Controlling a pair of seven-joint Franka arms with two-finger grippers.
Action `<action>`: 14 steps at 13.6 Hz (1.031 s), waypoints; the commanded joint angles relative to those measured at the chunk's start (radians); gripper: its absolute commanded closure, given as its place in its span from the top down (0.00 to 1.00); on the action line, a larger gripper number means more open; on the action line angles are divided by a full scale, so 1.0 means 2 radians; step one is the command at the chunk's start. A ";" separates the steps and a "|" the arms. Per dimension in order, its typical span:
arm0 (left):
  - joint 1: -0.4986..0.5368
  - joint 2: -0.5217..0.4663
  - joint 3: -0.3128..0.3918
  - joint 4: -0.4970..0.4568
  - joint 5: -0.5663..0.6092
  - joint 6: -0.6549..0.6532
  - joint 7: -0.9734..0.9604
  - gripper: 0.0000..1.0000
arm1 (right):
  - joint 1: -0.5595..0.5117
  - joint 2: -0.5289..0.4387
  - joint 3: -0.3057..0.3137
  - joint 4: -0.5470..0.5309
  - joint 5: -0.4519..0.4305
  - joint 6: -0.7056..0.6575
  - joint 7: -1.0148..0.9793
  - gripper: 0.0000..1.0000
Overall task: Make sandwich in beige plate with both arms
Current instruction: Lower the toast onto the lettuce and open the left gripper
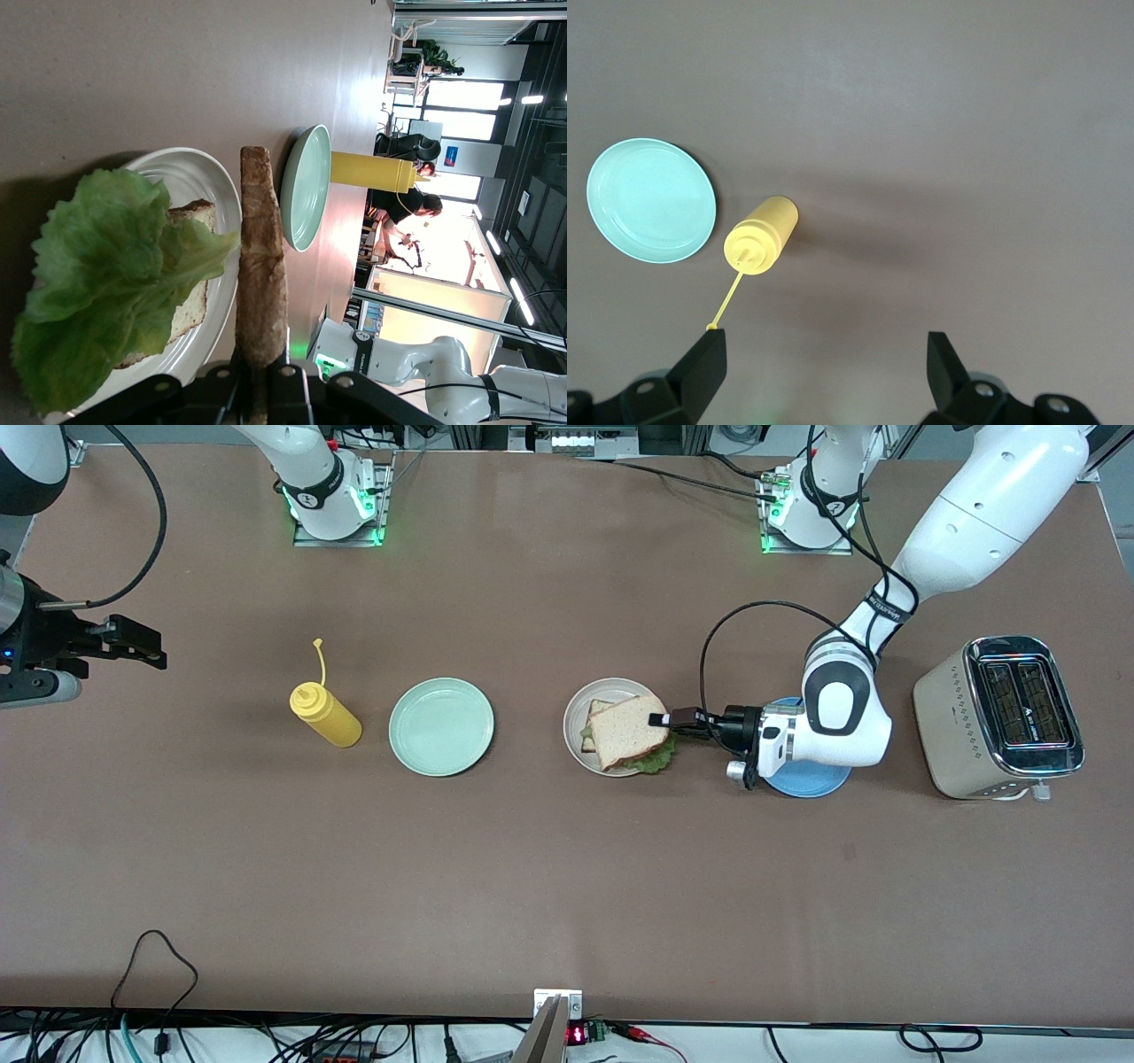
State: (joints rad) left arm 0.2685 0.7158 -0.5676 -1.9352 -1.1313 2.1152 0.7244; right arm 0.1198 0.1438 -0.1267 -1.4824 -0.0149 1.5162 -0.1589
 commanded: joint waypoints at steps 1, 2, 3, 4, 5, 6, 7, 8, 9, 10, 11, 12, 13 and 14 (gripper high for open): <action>-0.005 0.013 -0.001 0.010 -0.012 0.002 0.024 0.00 | -0.001 -0.010 0.002 -0.007 0.000 -0.003 0.001 1.00; -0.005 0.022 -0.001 0.010 -0.013 0.002 0.036 0.01 | -0.001 -0.010 0.002 -0.007 0.000 -0.003 0.002 1.00; -0.005 0.031 -0.001 0.010 -0.013 0.002 0.048 0.03 | -0.001 -0.010 0.002 -0.007 0.000 -0.004 0.002 1.00; -0.005 0.037 -0.001 0.011 -0.013 0.002 0.060 0.04 | 0.000 -0.010 0.003 -0.007 0.000 -0.004 0.002 1.00; -0.005 0.041 -0.001 0.011 -0.013 0.002 0.063 0.05 | 0.000 -0.010 0.003 -0.007 0.000 -0.004 0.002 1.00; -0.005 0.042 0.000 0.010 -0.013 0.002 0.064 0.07 | 0.000 -0.010 0.003 -0.007 0.000 -0.004 0.002 1.00; -0.005 0.042 0.000 0.010 -0.013 0.002 0.064 0.11 | 0.000 -0.010 0.002 -0.007 0.000 -0.004 0.002 1.00; -0.005 0.042 0.000 0.013 -0.012 0.002 0.064 0.33 | -0.001 -0.010 0.002 -0.007 0.000 -0.004 0.002 1.00; -0.006 0.042 0.001 0.020 -0.011 0.002 0.064 0.67 | -0.001 -0.010 0.003 -0.007 0.000 -0.004 0.002 1.00; -0.007 0.042 0.002 0.021 -0.010 0.002 0.064 0.92 | -0.001 -0.010 0.003 -0.007 0.000 -0.004 0.002 1.00; -0.007 0.041 0.002 0.023 -0.007 0.002 0.064 1.00 | -0.001 -0.010 0.003 -0.007 0.000 -0.003 0.002 1.00; -0.006 0.038 0.004 0.025 -0.007 0.002 0.064 1.00 | -0.001 -0.010 0.003 -0.007 0.000 -0.004 0.002 1.00; -0.006 0.038 0.004 0.026 -0.007 0.002 0.064 1.00 | -0.001 -0.010 0.003 -0.007 0.000 -0.003 0.002 1.00; -0.006 0.039 0.005 0.031 -0.006 0.002 0.064 1.00 | -0.001 -0.010 0.002 -0.007 0.000 -0.003 0.002 1.00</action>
State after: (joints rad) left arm 0.2647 0.7951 -0.5656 -1.8909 -1.1314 2.1186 0.8299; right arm 0.1203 0.1438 -0.1260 -1.4824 -0.0149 1.5138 -0.1589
